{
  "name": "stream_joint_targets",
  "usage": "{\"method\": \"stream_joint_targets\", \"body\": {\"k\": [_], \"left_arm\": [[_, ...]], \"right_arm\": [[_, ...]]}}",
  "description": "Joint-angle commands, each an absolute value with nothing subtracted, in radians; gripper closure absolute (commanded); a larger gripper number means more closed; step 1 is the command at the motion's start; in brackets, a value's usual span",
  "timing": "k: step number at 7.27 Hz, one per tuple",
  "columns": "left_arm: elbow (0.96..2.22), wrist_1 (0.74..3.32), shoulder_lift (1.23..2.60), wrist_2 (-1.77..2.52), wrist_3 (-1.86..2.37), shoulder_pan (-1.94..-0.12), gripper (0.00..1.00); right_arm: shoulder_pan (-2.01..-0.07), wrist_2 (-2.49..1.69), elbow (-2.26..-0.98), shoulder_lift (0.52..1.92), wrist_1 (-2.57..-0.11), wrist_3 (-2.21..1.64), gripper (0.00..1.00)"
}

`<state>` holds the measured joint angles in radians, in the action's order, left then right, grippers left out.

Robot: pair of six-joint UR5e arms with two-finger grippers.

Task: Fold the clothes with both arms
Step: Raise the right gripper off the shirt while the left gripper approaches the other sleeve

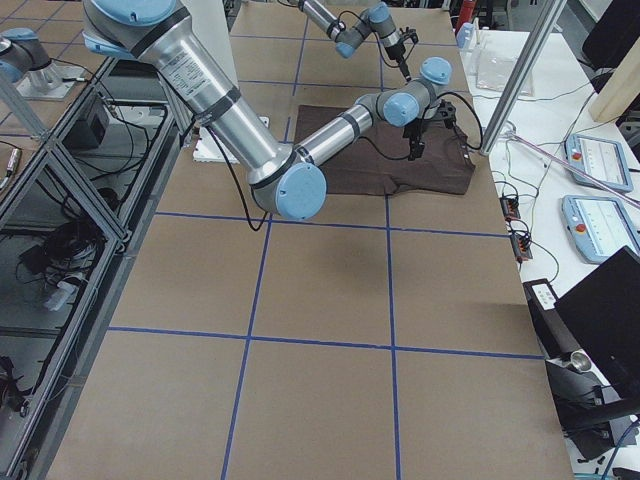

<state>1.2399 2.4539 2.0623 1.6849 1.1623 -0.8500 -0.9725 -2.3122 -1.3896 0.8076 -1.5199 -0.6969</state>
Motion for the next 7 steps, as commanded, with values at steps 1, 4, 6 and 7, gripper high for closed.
{"method": "stream_joint_targets", "body": {"k": [1,4,6,7], "left_arm": [[1.154,2.464,2.117,1.629,1.167,-0.815,0.00],[1.111,2.457,2.135,1.614,1.163,-0.813,0.01],[1.066,2.459,2.158,1.595,1.163,-0.813,0.02],[1.066,2.460,2.161,1.595,1.163,-0.813,0.03]], "right_arm": [[-0.973,-2.312,-1.393,0.824,-1.522,-0.696,0.00],[-0.969,-2.306,-1.393,0.827,-1.514,-0.701,0.00],[-0.968,-2.304,-1.391,0.827,-1.511,-0.700,0.00],[-0.968,-2.304,-1.391,0.827,-1.511,-0.699,0.00]]}}
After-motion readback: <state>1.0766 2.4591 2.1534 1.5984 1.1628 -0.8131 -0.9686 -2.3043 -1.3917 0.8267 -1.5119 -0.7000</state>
